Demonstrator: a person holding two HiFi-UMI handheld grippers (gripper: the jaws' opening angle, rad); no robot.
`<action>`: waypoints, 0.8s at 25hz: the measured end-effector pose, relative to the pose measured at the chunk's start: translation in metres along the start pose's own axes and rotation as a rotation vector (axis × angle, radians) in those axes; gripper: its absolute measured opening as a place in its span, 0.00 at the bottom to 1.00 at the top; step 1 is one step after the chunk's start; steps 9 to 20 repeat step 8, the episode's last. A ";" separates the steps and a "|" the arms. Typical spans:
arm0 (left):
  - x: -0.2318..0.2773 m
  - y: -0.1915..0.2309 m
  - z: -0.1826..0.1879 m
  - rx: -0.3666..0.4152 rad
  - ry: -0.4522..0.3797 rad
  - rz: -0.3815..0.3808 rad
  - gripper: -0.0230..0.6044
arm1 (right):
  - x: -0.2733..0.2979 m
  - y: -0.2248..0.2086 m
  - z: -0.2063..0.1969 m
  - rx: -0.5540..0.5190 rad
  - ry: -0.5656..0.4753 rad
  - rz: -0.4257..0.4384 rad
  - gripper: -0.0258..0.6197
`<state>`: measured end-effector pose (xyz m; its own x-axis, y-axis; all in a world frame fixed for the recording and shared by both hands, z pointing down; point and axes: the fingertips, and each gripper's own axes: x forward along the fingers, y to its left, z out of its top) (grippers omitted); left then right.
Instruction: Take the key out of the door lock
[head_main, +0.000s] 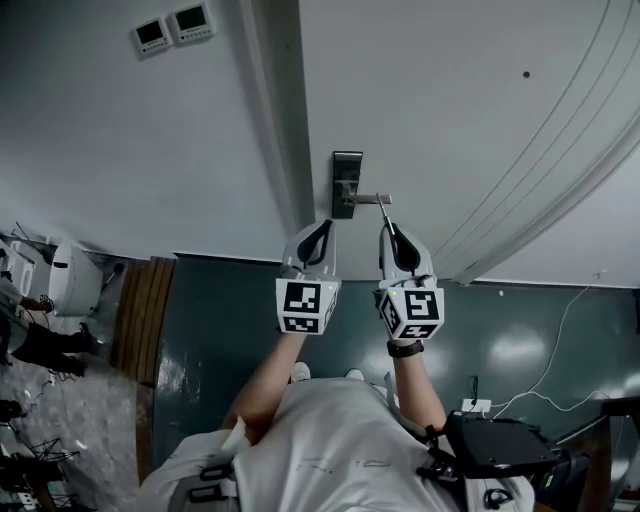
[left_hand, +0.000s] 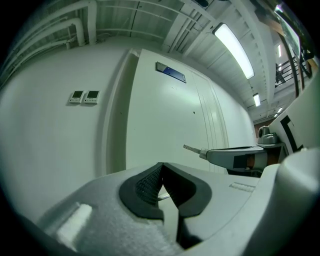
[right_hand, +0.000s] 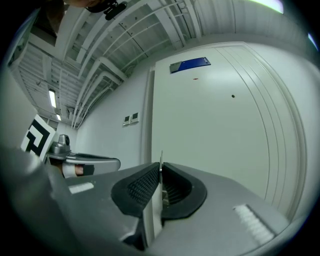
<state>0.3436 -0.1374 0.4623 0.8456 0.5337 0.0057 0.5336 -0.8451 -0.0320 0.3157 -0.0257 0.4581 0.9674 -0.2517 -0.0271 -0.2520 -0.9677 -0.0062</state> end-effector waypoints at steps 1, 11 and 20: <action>0.000 0.003 -0.002 -0.002 0.005 -0.005 0.04 | 0.002 0.003 -0.002 0.003 0.004 -0.003 0.08; -0.002 0.030 -0.004 0.003 0.010 -0.019 0.04 | 0.023 0.025 -0.006 0.027 -0.020 0.005 0.08; -0.002 0.030 -0.004 0.003 0.010 -0.019 0.04 | 0.023 0.025 -0.006 0.027 -0.020 0.005 0.08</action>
